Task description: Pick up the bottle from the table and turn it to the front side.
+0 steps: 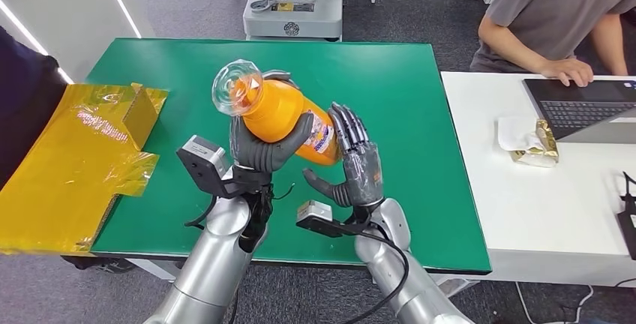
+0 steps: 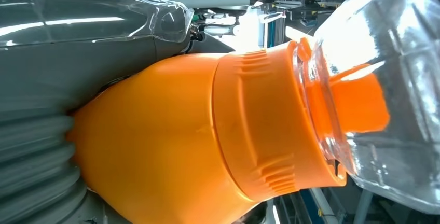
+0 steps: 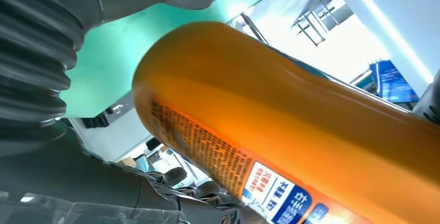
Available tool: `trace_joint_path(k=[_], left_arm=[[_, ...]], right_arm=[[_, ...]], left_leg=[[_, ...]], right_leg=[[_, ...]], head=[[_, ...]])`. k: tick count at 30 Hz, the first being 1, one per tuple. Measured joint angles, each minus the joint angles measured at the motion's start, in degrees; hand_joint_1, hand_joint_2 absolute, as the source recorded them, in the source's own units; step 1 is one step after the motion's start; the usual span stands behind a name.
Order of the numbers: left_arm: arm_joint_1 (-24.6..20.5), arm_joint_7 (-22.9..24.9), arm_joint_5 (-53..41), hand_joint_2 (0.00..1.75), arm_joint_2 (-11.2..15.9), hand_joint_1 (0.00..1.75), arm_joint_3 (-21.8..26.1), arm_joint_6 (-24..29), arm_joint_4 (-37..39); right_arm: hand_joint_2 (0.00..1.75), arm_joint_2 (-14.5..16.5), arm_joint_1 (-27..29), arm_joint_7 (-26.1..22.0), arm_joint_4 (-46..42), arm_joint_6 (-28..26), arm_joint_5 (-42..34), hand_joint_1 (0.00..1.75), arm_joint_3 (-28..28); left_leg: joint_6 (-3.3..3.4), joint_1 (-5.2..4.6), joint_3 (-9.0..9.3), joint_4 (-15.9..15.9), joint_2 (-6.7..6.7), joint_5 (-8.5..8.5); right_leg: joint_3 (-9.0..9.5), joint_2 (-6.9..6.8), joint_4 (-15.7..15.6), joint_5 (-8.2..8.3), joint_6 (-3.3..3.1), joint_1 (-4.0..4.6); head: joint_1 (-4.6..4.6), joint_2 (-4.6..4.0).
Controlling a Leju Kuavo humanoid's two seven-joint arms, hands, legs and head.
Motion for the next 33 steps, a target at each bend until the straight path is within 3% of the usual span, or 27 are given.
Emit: trace_joint_path(k=[7,14,18,26,33], left_arm=[[0.0,0.0,-1.1,1.75,0.1,1.75,0.0,1.7,0.0],[0.0,-0.3,-4.1,1.75,1.0,1.75,0.2,7.5,0.3],[0.0,-0.4,-4.8,1.75,1.8,1.75,0.8,8.7,0.7],[-0.8,-0.6,-6.8,1.75,3.3,1.75,1.4,10.4,2.2],[-1.9,-0.6,-15.4,1.75,5.3,1.75,3.3,12.4,4.2]], right_arm=[[1.75,-0.1,6.1,0.0,-11.1,0.0,-4.6,0.0,-0.4],[1.75,1.0,12.7,-0.1,-30.5,0.0,-14.5,0.0,-0.8],[1.75,1.8,15.6,-0.3,-40.4,0.0,-16.5,0.0,-0.7],[1.75,1.8,18.8,-0.4,-53.0,0.0,-19.3,0.0,0.2],[1.75,0.9,24.0,-0.4,-58.4,0.1,-21.3,0.0,2.1]], left_leg=[[-0.01,0.0,-0.02,0.0,-0.01,-0.01],[-0.01,0.0,-0.03,0.0,-0.02,-0.01],[-0.02,0.0,-0.03,0.0,-0.01,-0.02],[-0.02,0.0,-0.03,0.0,-0.01,-0.02],[-0.02,0.0,-0.03,-0.1,0.0,-0.02]], right_leg=[[0.0,-0.01,0.0,-0.01,0.0,0.0],[0.0,-0.03,0.0,-0.01,0.0,0.0],[-0.02,-0.02,0.0,-0.02,-0.01,0.0],[-0.01,-0.03,0.0,-0.01,-0.01,0.0],[-0.03,-0.02,0.0,-0.02,-0.02,0.0]], head=[[0.0,0.0],[0.0,0.0],[-0.01,0.0],[0.01,0.0],[0.02,0.0]])
